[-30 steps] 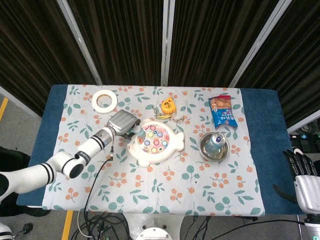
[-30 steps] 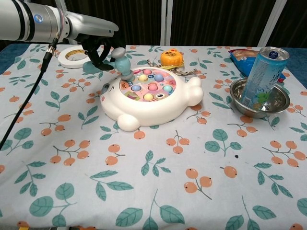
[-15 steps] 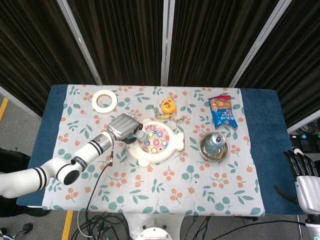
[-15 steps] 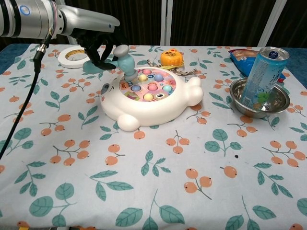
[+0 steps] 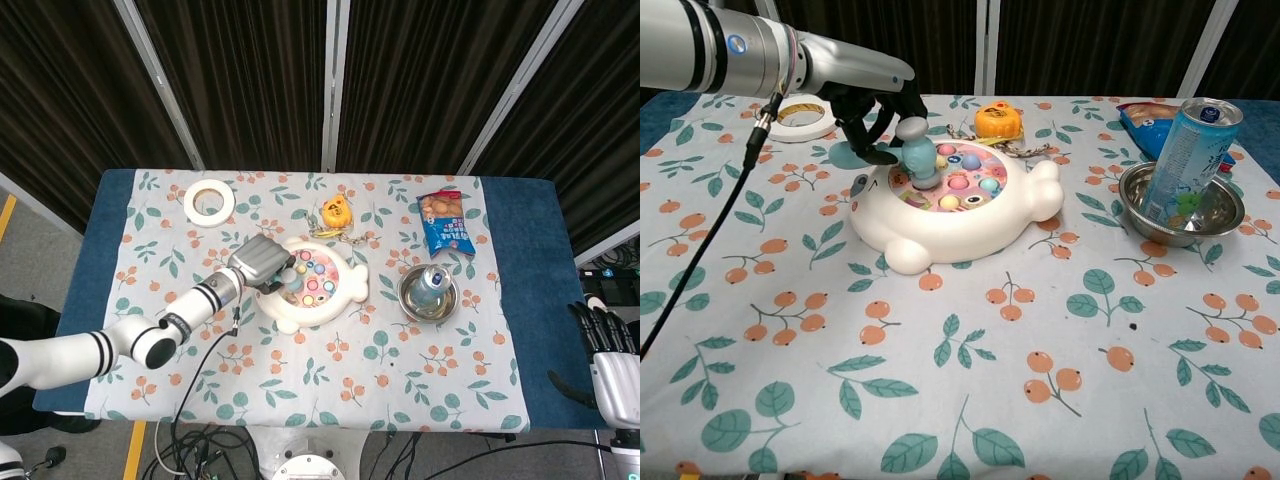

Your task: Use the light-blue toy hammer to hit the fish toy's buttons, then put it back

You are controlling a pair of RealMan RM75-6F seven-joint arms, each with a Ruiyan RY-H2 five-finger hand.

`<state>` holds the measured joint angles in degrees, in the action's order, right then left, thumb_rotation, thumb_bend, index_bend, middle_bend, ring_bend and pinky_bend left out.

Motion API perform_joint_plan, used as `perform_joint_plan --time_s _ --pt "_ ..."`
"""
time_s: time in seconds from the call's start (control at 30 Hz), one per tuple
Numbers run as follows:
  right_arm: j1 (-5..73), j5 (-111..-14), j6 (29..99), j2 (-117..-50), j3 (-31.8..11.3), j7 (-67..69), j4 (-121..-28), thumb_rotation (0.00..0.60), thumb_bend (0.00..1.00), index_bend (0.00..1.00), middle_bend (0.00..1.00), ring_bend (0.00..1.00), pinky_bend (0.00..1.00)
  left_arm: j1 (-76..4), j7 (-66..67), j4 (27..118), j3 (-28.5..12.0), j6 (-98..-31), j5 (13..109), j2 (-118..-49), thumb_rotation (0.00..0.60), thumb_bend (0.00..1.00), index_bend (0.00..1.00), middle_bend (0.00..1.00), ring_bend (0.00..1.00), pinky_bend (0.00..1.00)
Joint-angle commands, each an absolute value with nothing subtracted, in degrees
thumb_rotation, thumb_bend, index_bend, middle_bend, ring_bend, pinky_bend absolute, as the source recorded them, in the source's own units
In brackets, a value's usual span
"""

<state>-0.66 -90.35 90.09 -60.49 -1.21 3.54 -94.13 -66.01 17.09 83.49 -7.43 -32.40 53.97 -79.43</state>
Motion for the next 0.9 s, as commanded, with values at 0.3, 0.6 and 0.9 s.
perform_joint_plan --time_s 0.3,0.6,0.9 --pt "-0.9 -90.2 90.2 -60.6 -1.2 4.2 -93.5 0.6 0.07 0.0 0.08 0.0 0.0 -70.1 23.9 84.5 -4.7 -34.8 46.2 -79.6 0.6 0.57 0.57 0.63 0.54 0.72" --pt "-1.0 -90.1 90.2 -60.8 -1.2 4.8 -93.0 0.6 0.07 0.0 0.08 0.0 0.0 -72.6 27.5 86.8 -3.8 -36.9 43.0 -78.8 0.6 0.57 0.57 0.63 0.54 0.73" --pt "-1.1 -89.9 90.1 -60.8 -1.3 5.2 -92.8 0.6 0.07 0.0 0.08 0.0 0.0 -76.4 32.3 87.4 -2.9 -38.1 38.6 -79.8 0.6 0.57 0.57 0.63 0.54 0.73"
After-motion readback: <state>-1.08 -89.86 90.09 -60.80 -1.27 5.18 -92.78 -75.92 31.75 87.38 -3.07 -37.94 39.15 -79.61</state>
